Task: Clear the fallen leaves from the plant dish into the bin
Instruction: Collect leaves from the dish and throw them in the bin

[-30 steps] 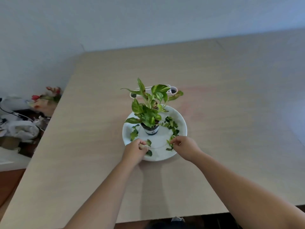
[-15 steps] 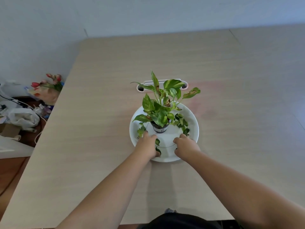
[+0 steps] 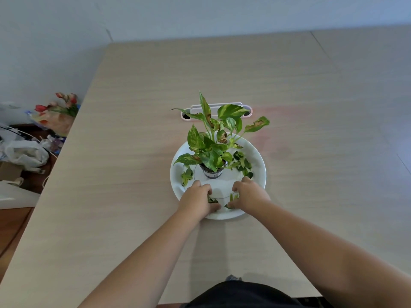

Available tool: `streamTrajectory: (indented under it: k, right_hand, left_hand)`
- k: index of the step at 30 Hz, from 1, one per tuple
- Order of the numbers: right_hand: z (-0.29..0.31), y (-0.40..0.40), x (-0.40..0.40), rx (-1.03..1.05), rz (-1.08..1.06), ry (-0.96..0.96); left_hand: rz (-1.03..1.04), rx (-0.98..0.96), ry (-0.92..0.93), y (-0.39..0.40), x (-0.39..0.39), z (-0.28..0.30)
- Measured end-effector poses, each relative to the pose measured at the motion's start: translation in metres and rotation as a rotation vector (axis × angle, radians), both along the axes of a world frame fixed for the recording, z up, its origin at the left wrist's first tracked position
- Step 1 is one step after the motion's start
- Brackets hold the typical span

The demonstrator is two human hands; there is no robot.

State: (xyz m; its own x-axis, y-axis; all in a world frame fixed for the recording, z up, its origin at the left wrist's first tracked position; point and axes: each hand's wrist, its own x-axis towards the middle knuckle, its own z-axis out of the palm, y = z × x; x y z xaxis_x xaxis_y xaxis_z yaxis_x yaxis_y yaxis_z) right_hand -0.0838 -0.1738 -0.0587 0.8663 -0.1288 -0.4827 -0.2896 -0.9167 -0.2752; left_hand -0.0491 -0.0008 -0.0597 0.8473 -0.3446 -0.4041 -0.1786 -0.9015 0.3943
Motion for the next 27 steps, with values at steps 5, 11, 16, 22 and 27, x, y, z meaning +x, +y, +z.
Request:
streamTrajectory:
  k: [5, 11, 16, 22, 27]
  right_hand:
    - [-0.005, 0.017, -0.002, -0.081, 0.061, 0.0]
    - [-0.004, 0.018, 0.001, -0.033, 0.079, 0.005]
    - [-0.009, 0.022, 0.001, -0.059, 0.118, 0.017]
    - [-0.007, 0.019, 0.001, 0.063, -0.032, 0.007]
    - [0.003, 0.012, 0.001, 0.357, -0.36, -0.056]
  left_hand:
    - [-0.013, 0.154, -0.061, -0.012, -0.004, -0.001]
    - [-0.034, 0.053, -0.068, -0.007, -0.003, -0.007]
    - [-0.074, 0.036, -0.079, -0.006, -0.005, -0.01]
    - [0.112, -0.133, -0.037, 0.001, 0.002, -0.007]
    - [0.365, -0.354, 0.002, 0.008, 0.009, 0.004]
